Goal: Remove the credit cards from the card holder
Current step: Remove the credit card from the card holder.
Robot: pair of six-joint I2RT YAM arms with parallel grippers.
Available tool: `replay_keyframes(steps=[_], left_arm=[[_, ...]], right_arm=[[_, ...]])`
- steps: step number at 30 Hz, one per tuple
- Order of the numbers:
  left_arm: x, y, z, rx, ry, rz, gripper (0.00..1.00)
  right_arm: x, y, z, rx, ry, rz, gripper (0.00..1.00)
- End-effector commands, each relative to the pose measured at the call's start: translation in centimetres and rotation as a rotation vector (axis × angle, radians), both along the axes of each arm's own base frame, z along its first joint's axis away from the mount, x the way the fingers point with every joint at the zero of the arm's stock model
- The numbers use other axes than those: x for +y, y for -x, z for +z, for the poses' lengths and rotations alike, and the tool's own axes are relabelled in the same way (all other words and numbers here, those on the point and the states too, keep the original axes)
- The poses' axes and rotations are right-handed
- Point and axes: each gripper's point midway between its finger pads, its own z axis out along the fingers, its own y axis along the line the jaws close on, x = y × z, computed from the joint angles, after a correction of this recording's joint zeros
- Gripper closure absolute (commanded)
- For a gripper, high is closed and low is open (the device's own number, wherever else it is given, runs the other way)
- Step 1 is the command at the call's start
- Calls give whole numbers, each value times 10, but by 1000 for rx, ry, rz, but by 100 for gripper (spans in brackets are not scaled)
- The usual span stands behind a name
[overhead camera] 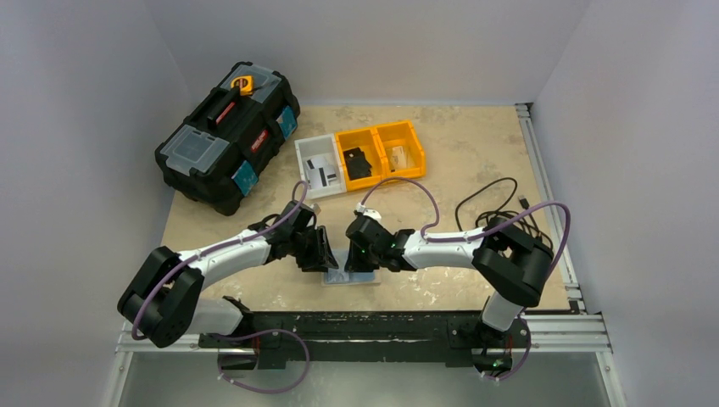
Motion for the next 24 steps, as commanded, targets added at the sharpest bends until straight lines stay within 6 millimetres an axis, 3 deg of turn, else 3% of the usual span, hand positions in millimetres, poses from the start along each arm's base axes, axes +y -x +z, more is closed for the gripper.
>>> replay_keyframes(steps=[1,24], left_arm=[[4,9,-11,26,-17,0,62],[6,14,-12,32,-13,-9,60]], right_arm=[[-52,37,-69,133,229,19,100],[-58,38,-74,146,235,6,100]])
